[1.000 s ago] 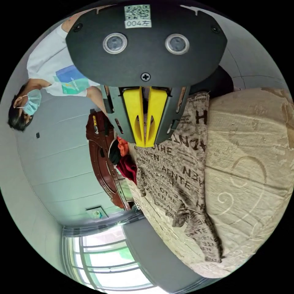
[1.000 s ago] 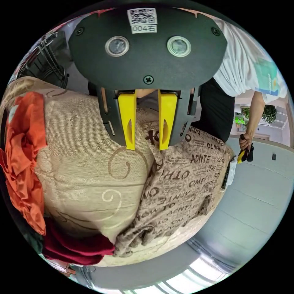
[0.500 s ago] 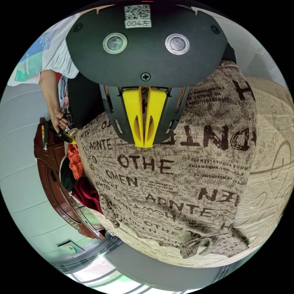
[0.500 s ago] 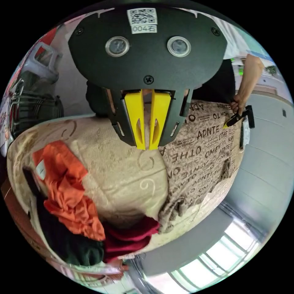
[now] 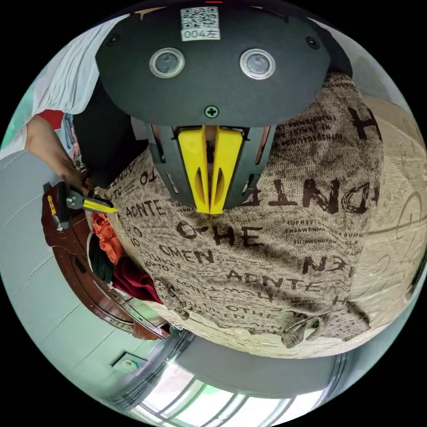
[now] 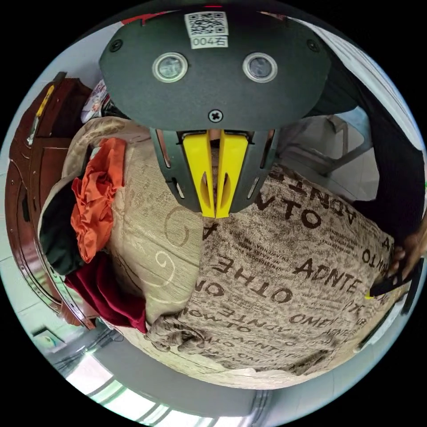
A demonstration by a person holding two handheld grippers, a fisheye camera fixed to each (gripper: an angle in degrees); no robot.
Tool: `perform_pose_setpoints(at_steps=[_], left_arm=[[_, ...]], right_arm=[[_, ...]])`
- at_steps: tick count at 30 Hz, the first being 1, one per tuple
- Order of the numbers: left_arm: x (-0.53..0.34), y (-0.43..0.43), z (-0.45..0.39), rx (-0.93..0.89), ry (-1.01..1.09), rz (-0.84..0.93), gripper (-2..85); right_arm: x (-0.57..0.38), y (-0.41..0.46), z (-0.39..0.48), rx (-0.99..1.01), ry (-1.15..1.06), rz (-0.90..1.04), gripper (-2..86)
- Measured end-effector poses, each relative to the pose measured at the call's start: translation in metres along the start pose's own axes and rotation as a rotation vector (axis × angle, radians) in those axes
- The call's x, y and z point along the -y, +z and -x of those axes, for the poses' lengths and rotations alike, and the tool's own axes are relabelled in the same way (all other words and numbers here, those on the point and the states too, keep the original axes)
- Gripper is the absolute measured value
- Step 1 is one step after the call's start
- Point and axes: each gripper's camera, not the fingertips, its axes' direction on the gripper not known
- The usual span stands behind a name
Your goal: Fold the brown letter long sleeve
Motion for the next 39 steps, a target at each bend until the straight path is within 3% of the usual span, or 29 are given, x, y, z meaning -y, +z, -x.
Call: perform_pose_setpoints(at_steps=[5, 9, 11, 12, 15, 19, 21, 26, 29, 39], left_arm=[[0.006, -0.035, 0.030, -0.119, -0.113, -0.024, 0.2], [-0.003, -0.079, 0.071, 0.047, -0.242, -0.135, 0.3], [-0.010, -0.085, 0.097, 0.009, -0.325, -0.121, 0.4], [-0.013, -0.087, 0.113, -0.090, -0.395, -0.137, 0.5], [0.002, -0.111, 0.122, -0.118, -0.388, -0.175, 0.9], [0.049, -0.154, 0.123, -0.011, -0.270, -0.278, 2.8], [0.093, -0.172, 0.156, -0.036, -0.321, -0.327, 5.7], [0.183, -0.193, 0.249, -0.119, -0.529, -0.416, 9.7], [0.229, -0.207, 0.298, -0.198, -0.627, -0.533, 10.0], [0.330, -0.189, 0.399, -0.036, -0.747, -0.620, 11.5]], right_arm=[[0.009, -0.081, 0.006, 0.133, 0.081, -0.309, -0.5], [0.032, -0.053, 0.003, 0.318, 0.151, -0.210, 0.0], [0.024, -0.001, -0.007, 0.378, 0.204, 0.013, 0.3], [0.017, 0.007, -0.012, 0.396, 0.219, 0.030, 0.4], [-0.017, -0.006, -0.060, 0.481, 0.349, -0.010, -0.2], [-0.049, -0.062, -0.116, 0.493, 0.412, -0.263, -0.6], [-0.046, -0.058, -0.130, 0.601, 0.410, -0.334, -0.7], [-0.035, 0.044, -0.160, 1.203, 0.527, -0.444, -0.7], [-0.042, 0.092, -0.162, 1.379, 0.548, -0.463, -0.7], [-0.074, 0.130, -0.183, 1.396, 0.485, -0.380, -0.8]])
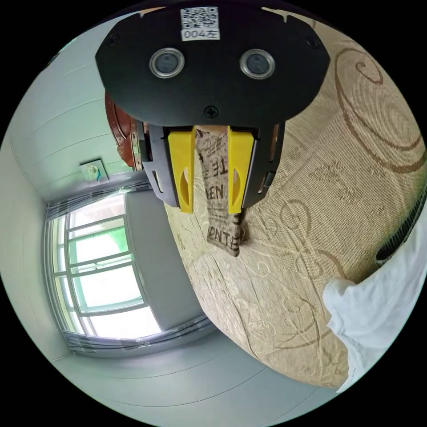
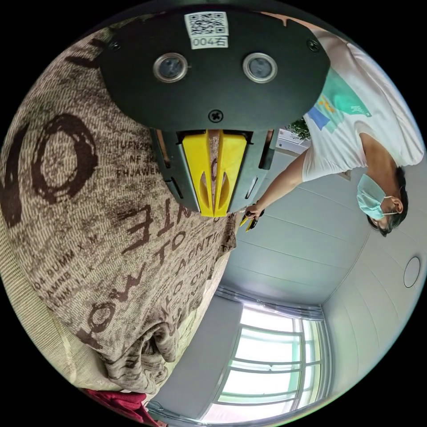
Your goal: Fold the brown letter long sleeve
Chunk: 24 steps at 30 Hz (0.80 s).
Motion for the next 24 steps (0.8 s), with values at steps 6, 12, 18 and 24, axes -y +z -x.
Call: perform_pose_setpoints(at_steps=[6, 12, 18, 24], left_arm=[[0.017, 0.040, -0.002, 0.122, 0.082, -0.010, 11.0], [0.004, 0.068, -0.017, 0.165, 0.140, -0.001, 7.8], [-0.024, 0.034, -0.046, 0.060, 0.157, -0.119, 2.5], [-0.109, -0.006, -0.176, -0.181, 0.521, -0.086, 1.9]], right_arm=[[-0.008, -0.016, -0.015, 0.004, 0.010, 0.015, -0.8], [-0.015, -0.025, -0.028, -0.008, 0.011, 0.024, -0.8], [-0.020, -0.028, -0.043, -0.017, 0.012, 0.028, -0.8], [-0.023, -0.029, -0.057, -0.019, 0.010, 0.022, -0.3]])
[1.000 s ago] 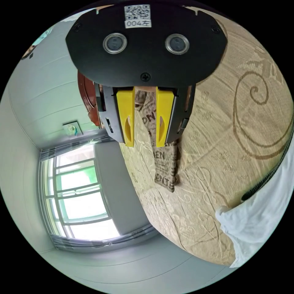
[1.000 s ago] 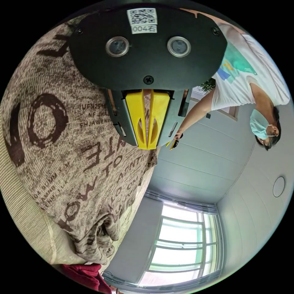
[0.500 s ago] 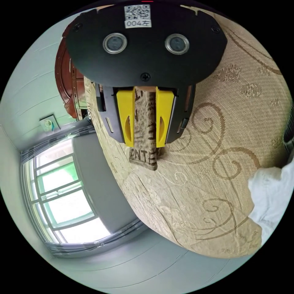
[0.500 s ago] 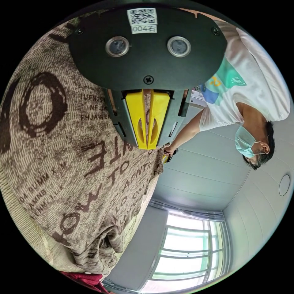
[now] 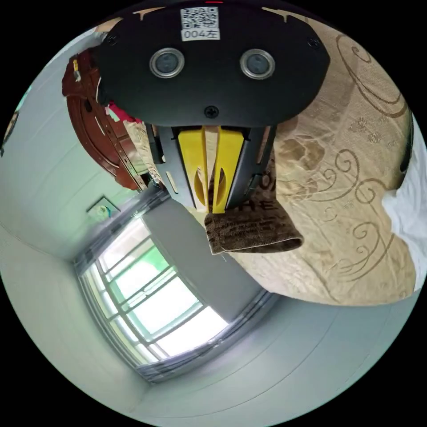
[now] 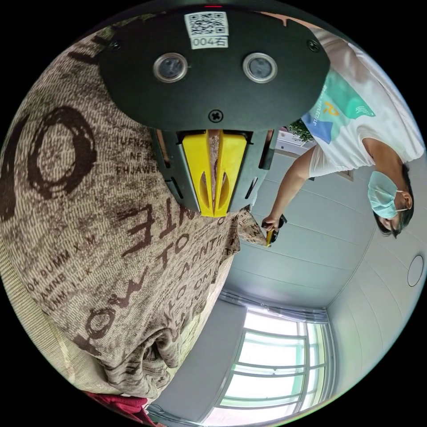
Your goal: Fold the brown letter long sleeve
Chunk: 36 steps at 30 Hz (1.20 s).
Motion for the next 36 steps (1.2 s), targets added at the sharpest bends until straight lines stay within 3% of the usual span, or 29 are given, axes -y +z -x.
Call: perform_pose_setpoints(at_steps=[4, 9, 17, 22, 29, 33, 36], left_arm=[[-0.042, -0.001, -0.130, -0.141, 0.279, 0.093, 1.7], [-0.163, 0.025, -0.281, -0.229, 0.578, 0.255, 1.6], [-0.385, 0.136, -0.318, 0.021, 0.752, 0.669, 1.8], [-0.420, 0.103, -0.336, 0.071, 0.817, 0.536, 1.6], [-0.393, 0.040, -0.265, 0.358, 0.807, 0.356, 1.5], [-0.422, 0.012, -0.276, 0.171, 0.832, 0.331, 1.5], [-0.452, 0.022, -0.290, 0.121, 0.893, 0.353, 1.3]], right_arm=[[-0.001, -0.002, -0.011, 0.015, 0.019, -0.030, 3.1], [-0.004, -0.021, -0.003, -0.013, 0.019, -0.102, 11.1], [-0.015, -0.075, -0.027, -0.122, 0.097, -0.173, 12.3], [0.013, -0.055, -0.035, -0.259, 0.062, -0.109, 12.3], [0.109, 0.041, -0.009, -0.302, -0.049, -0.035, 12.4], [0.129, 0.095, 0.004, -0.328, -0.122, 0.028, 12.3], [0.135, 0.126, -0.032, -0.263, 0.015, 0.049, 12.8]])
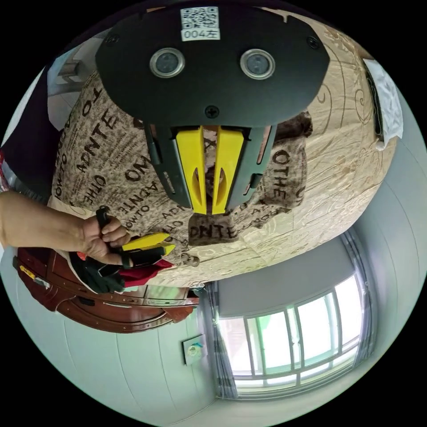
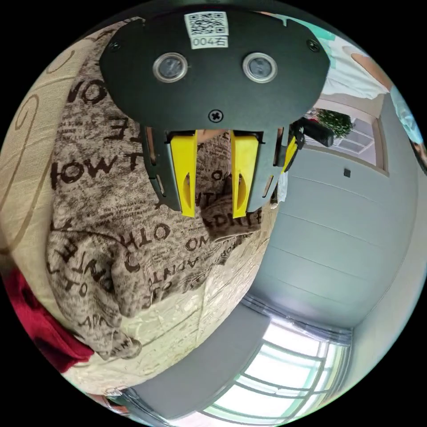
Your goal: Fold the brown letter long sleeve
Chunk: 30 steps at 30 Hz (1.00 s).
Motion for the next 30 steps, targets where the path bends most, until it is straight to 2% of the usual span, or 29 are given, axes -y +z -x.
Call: perform_pose_setpoints(at_steps=[2, 5, 8, 10, 14, 21, 24, 25, 26, 30], left_arm=[[-0.010, 0.008, 0.006, 0.030, -0.078, 0.008, 1.4], [-0.040, 0.018, 0.037, 0.174, -0.223, 0.061, 1.8], [-0.058, 0.021, 0.069, 0.097, -0.372, 0.060, 2.2], [-0.058, 0.034, 0.072, 0.025, -0.344, 0.107, 2.3], [-0.059, 0.057, 0.084, -0.035, -0.350, 0.225, 2.4], [-0.067, 0.065, 0.098, -0.044, -0.366, 0.260, 2.5], [-0.070, 0.067, 0.102, -0.031, -0.359, 0.278, 2.4], [-0.070, 0.067, 0.103, -0.028, -0.359, 0.279, 2.4], [-0.072, 0.067, 0.105, -0.025, -0.363, 0.278, 2.4], [-0.080, 0.056, 0.117, -0.013, -0.405, 0.225, 2.4]], right_arm=[[0.005, 0.017, -0.026, 0.086, 0.142, -0.018, 14.2], [0.012, 0.041, -0.033, 0.085, 0.218, -0.008, 16.2], [0.030, 0.074, -0.027, 0.048, 0.275, 0.058, 18.6], [0.042, 0.090, -0.007, -0.033, 0.239, 0.080, 19.7], [0.057, 0.116, 0.070, -0.341, -0.042, 0.054, 19.9], [0.057, 0.178, 0.088, -0.355, 0.035, 0.111, 20.5], [0.060, 0.230, 0.085, -0.499, 0.053, 0.209, 16.8], [0.062, 0.246, 0.079, -0.554, 0.056, 0.236, 11.4], [0.065, 0.253, 0.081, -0.555, 0.025, 0.221, 3.5], [0.067, 0.232, 0.131, -0.523, -0.171, 0.069, 0.4]])
